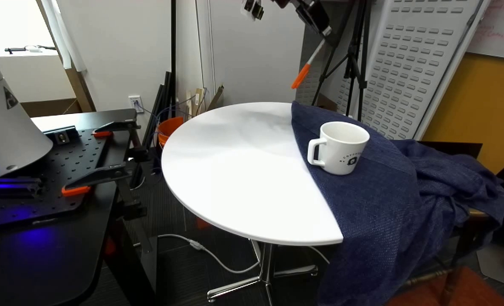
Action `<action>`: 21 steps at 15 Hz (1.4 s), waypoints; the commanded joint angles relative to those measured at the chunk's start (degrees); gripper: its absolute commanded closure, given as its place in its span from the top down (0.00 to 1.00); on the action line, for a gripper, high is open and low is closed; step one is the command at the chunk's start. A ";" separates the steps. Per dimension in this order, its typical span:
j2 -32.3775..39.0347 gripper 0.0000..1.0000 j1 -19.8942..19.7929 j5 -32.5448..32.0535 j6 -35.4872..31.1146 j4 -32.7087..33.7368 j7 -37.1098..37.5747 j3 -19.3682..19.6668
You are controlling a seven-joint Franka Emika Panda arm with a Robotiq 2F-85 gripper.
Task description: Pick the marker from the cup and put it on the table
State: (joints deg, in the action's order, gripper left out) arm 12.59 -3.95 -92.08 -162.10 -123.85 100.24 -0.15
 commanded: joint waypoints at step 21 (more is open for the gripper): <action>8.52 0.03 5.02 67.61 8.30 4.67 -88.56 -8.50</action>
State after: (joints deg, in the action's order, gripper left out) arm 20.58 -2.99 -31.15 -157.66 -121.49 19.60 -11.82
